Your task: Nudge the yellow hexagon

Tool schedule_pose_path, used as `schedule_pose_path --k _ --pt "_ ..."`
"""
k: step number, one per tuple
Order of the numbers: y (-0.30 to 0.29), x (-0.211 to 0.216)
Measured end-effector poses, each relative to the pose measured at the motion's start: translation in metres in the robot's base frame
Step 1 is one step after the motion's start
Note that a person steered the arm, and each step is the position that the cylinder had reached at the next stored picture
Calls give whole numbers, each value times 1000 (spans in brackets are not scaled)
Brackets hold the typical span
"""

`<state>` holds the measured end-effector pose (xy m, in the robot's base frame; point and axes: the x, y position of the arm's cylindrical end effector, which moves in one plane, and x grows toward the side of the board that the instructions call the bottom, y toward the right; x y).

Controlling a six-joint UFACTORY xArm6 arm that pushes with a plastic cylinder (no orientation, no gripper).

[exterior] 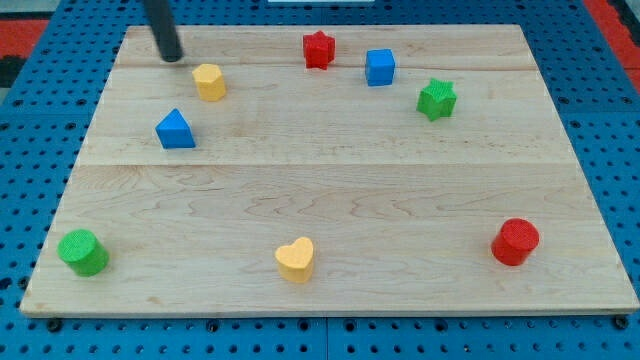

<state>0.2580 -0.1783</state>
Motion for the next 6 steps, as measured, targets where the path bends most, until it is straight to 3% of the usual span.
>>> schedule_pose_path --k 1,2,4,5,6 --pt "22 28" --pt "-24 15" --pt "-98 -57" --pt "-89 -67" --pt "-56 -36"
